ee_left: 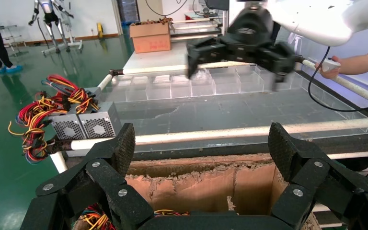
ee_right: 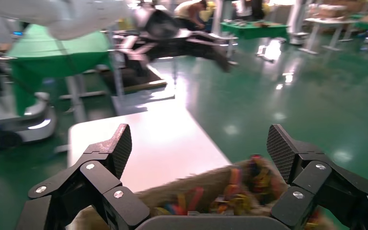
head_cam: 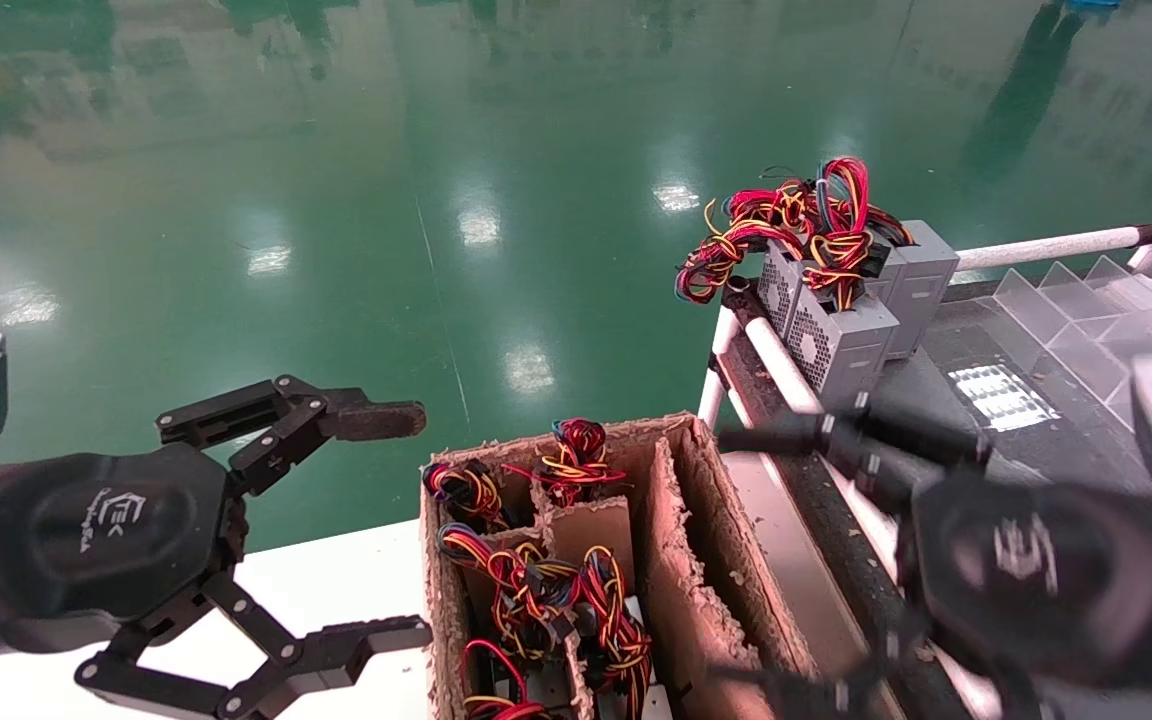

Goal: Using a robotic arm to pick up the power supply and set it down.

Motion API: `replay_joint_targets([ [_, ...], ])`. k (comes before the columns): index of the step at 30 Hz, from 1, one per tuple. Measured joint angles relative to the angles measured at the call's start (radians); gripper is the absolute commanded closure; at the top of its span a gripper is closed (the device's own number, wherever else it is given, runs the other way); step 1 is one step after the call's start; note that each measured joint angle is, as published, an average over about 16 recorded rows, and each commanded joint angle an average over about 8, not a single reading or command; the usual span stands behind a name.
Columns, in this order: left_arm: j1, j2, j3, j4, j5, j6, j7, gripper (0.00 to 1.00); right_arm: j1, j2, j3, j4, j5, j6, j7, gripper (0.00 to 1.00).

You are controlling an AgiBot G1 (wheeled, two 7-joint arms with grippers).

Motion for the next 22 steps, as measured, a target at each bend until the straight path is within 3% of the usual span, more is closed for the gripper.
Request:
replay_joint_targets([
  [22,0.0,0.0,0.0,0.0,0.0,0.0,0.0,0.0,-0.019,0.008,0.003,0.03,0.012,-0.004,0.013,0.0],
])
